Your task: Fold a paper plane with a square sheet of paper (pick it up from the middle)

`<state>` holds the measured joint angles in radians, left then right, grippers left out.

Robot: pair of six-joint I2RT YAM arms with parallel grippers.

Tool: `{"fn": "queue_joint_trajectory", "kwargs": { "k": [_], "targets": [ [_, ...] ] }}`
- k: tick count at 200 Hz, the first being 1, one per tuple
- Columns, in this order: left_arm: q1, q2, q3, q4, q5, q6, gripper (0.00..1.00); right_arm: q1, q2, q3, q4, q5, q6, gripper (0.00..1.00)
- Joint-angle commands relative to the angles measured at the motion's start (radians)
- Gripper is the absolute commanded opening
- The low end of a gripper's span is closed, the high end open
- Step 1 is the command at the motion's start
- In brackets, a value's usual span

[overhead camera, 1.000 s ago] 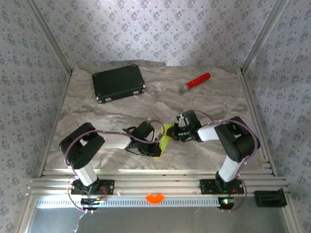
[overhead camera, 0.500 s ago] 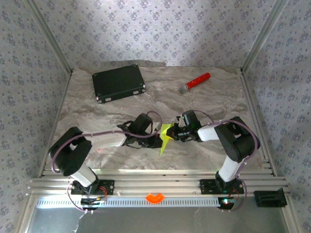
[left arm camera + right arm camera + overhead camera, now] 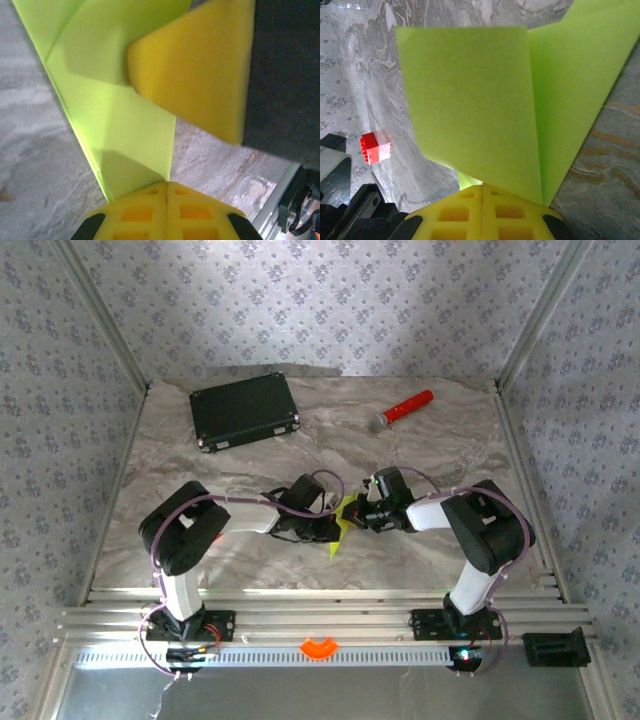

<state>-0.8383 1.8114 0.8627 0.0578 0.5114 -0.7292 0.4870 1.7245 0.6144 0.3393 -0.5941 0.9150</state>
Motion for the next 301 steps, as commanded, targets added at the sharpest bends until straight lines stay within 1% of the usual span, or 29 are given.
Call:
{"fn": "queue_joint_trajectory", "kwargs": {
  "k": [1,20,56,93,114,131,150,177,201,223,243,265,283,301],
  "targets": [
    [-0.020,-0.045,-0.076,-0.100,0.010,0.048,0.04,0.005,0.063,-0.022,-0.144,0.114,-0.013,0.00],
    [-0.039,-0.085,-0.120,-0.136,0.006,0.073,0.05,0.005,0.057,-0.024,-0.145,0.116,-0.014,0.00],
    [-0.063,-0.173,-0.179,-0.164,-0.013,0.079,0.05,0.004,0.052,-0.025,-0.149,0.120,-0.013,0.00],
    [-0.062,-0.290,-0.189,-0.145,-0.068,0.065,0.03,0.005,0.048,-0.028,-0.149,0.120,-0.009,0.00],
    [-0.032,-0.319,-0.164,-0.102,-0.079,0.031,0.03,0.006,0.042,-0.034,-0.143,0.121,-0.004,0.00],
    [0.007,-0.292,-0.137,-0.028,-0.074,-0.017,0.03,0.006,0.038,-0.041,-0.125,0.117,0.008,0.00],
    [0.041,-0.226,-0.081,0.031,-0.034,-0.049,0.03,0.009,0.038,-0.043,-0.116,0.111,0.017,0.00],
    [0.045,-0.120,0.006,0.034,-0.019,-0.045,0.04,0.010,0.036,-0.043,-0.114,0.109,0.023,0.00],
    [0.043,-0.044,0.032,0.062,0.014,-0.056,0.03,0.012,0.034,-0.037,-0.112,0.103,0.028,0.00],
    [0.044,0.000,0.033,0.073,0.019,-0.058,0.03,0.013,0.031,-0.033,-0.108,0.098,0.032,0.00],
    [0.043,0.035,0.046,0.034,0.005,-0.046,0.03,0.014,0.026,-0.032,-0.102,0.088,0.038,0.00],
    [0.044,0.058,0.039,-0.056,-0.045,-0.020,0.01,0.006,-0.006,-0.026,-0.096,0.063,0.042,0.01],
    [0.040,0.063,-0.001,-0.092,-0.050,0.014,0.00,-0.023,-0.059,-0.007,-0.145,0.047,0.018,0.03],
    [0.040,0.059,-0.047,-0.128,-0.057,0.059,0.00,-0.068,-0.135,0.010,-0.201,0.048,-0.021,0.04]
  ]
}}
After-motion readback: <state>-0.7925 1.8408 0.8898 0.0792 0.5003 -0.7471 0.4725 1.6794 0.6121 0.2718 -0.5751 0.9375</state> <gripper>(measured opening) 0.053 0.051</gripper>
